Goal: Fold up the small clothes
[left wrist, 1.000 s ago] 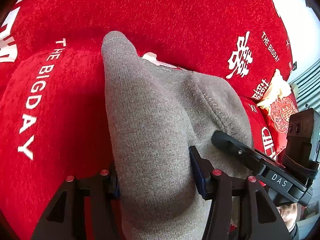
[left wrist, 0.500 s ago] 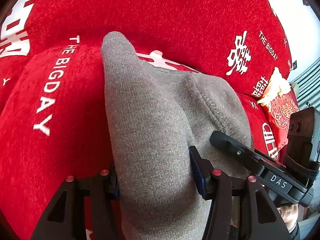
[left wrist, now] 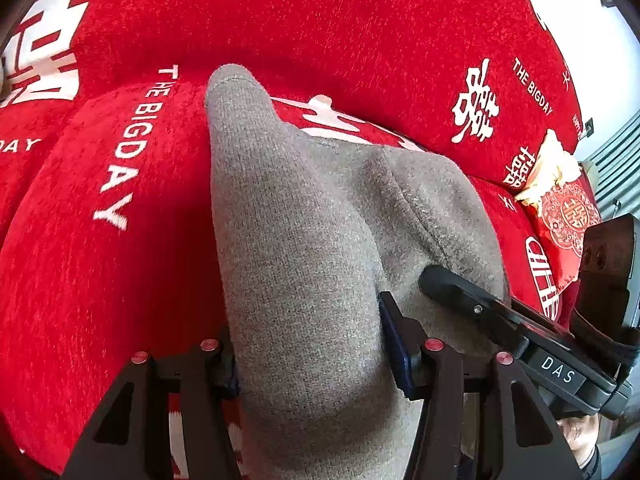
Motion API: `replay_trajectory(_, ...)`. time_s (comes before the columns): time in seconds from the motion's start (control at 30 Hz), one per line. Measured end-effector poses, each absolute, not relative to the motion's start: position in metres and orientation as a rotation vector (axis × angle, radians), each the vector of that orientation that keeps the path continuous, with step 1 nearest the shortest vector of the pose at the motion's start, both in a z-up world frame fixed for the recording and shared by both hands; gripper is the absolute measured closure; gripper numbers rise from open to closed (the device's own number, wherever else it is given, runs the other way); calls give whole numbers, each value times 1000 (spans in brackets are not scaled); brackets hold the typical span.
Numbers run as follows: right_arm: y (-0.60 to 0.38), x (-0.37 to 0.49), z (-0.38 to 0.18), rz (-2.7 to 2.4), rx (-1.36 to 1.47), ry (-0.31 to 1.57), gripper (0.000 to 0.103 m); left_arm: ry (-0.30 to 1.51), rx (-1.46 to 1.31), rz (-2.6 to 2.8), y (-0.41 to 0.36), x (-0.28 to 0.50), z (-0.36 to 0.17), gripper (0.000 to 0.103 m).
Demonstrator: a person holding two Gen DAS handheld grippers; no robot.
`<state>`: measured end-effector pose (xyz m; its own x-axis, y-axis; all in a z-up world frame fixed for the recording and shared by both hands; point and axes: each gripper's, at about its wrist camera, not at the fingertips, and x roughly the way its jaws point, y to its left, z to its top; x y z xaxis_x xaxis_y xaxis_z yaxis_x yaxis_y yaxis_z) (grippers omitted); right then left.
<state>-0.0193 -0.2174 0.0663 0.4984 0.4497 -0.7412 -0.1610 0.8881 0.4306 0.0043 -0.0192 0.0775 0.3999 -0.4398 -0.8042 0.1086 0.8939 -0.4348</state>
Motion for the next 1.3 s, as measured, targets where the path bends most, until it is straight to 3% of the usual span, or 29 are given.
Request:
replay_trajectory(0.57,-206,-57,71,387,334,946,63,1077,-300,-344,-13,-35,91,47)
replay_trajectory(1.3,-207,-61,55,376,319,943,63,1096,-338,-347,4,-36,58,46)
